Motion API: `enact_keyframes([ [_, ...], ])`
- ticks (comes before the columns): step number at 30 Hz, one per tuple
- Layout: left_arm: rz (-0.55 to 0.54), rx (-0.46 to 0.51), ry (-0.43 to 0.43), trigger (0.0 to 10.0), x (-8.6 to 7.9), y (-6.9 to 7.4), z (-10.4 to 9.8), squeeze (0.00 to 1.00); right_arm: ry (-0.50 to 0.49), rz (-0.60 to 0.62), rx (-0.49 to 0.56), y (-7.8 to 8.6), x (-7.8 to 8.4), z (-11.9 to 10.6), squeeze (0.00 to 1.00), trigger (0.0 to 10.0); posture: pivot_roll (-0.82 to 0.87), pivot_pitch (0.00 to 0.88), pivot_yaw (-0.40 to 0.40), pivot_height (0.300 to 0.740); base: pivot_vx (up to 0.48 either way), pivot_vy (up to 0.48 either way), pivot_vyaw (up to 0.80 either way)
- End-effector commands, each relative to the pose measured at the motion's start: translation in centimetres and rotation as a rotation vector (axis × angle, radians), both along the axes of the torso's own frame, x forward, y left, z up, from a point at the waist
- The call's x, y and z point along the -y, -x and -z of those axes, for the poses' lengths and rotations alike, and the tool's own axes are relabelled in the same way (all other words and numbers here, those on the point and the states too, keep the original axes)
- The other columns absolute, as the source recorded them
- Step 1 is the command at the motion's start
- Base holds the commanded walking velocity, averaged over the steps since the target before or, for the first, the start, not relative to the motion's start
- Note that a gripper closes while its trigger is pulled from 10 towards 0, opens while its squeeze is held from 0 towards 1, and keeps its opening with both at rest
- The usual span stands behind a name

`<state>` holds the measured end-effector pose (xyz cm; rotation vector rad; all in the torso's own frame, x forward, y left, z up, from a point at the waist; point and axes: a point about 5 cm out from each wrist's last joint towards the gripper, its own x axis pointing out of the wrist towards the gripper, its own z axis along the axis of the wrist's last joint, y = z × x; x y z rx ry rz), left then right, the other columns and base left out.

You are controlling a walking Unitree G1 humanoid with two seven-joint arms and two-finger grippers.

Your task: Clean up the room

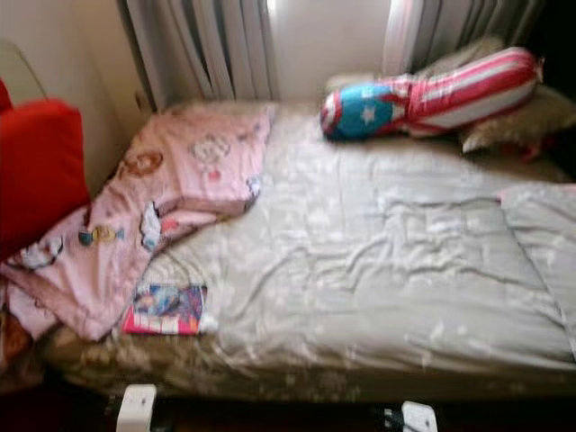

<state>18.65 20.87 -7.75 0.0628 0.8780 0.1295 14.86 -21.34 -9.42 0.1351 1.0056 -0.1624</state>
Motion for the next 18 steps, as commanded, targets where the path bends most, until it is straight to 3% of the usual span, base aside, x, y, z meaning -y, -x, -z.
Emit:
enact_keyframes([
  [1, -0.028, -0.036, -0.008, 10.0, -0.68, 0.85, 0.34, 0.0, -0.011, -0.004, 0.01, -0.31, -0.53, -0.03, 0.0, 10.0, 0.0, 0.082, 0.0, 0.74, 0.0, 0.364, 0.0],
  [18, -0.04, -0.034, -0.006, 10.0, -0.83, 0.77, 0.28, 0.0, -0.016, 0.014, 0.013, -0.41, -0.68, -0.03, 0.0, 10.0, 0.0, 0.083, 0.001, 0.74, 0.0, 0.362, 0.0],
])
